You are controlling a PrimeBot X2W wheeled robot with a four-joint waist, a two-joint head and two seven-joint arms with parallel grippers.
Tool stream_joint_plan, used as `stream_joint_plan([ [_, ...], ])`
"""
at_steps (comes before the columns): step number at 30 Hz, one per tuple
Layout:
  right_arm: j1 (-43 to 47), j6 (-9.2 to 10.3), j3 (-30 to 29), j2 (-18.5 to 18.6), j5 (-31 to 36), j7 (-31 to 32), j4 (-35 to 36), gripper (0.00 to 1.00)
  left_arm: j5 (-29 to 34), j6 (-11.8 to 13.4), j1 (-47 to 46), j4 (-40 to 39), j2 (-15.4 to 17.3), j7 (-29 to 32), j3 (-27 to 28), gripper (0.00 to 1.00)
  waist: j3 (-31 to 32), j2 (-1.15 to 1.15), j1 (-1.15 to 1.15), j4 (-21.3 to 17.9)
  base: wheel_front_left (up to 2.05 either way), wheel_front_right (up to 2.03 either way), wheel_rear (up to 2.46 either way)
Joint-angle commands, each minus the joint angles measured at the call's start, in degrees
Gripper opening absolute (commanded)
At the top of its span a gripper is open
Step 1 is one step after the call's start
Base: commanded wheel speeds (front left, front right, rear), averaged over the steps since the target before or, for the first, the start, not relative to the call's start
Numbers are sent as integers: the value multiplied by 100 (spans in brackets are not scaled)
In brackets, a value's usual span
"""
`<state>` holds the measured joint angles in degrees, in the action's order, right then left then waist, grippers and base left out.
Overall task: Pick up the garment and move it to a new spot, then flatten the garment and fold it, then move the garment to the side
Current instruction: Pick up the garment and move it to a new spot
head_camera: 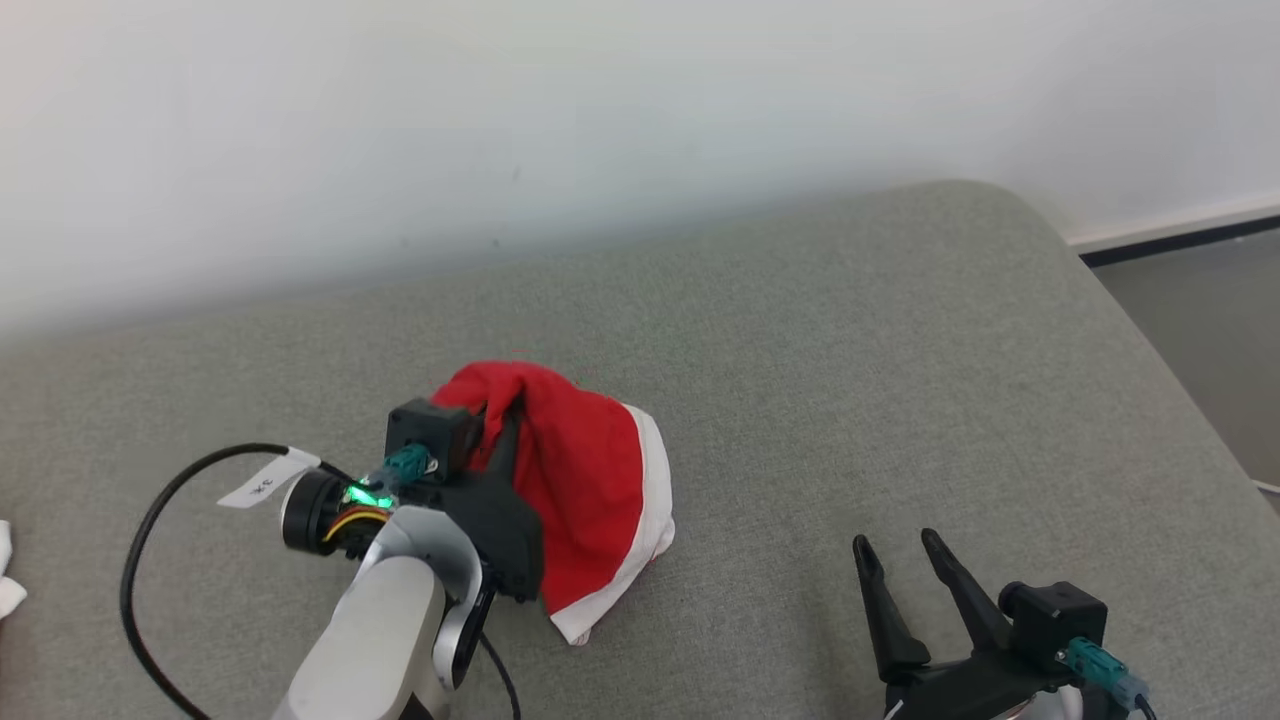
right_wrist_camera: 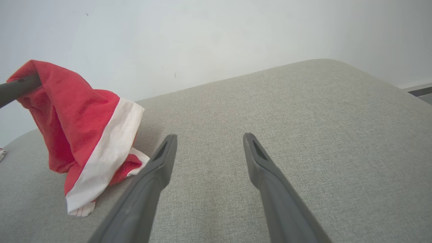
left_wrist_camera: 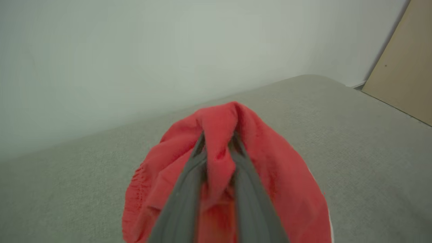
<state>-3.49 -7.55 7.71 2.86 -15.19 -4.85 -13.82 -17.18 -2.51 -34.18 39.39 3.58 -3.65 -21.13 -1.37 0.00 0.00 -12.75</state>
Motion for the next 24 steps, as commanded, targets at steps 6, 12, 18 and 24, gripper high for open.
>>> stream_joint_plan([
  [6,-85,12,-87,5,-11,-83,-101,100,-169,-44,-42,516,-42,-464,-32,100,-69,0,0,180,0,0,0],
  [12,2,12,-348,7,75,-112,-157,100,-287,-230,386,252,45,-1038,13,100,109,0,0,533,0,0,0],
  [18,87,12,-669,7,60,-399,-188,100,-289,-314,1549,-1479,328,-1152,461,100,229,0,0,894,0,0,0],
  [24,61,12,-1034,6,128,-735,-285,100,-203,-260,2899,-3191,202,-1155,1386,100,253,0,0,1232,0,0,0],
])
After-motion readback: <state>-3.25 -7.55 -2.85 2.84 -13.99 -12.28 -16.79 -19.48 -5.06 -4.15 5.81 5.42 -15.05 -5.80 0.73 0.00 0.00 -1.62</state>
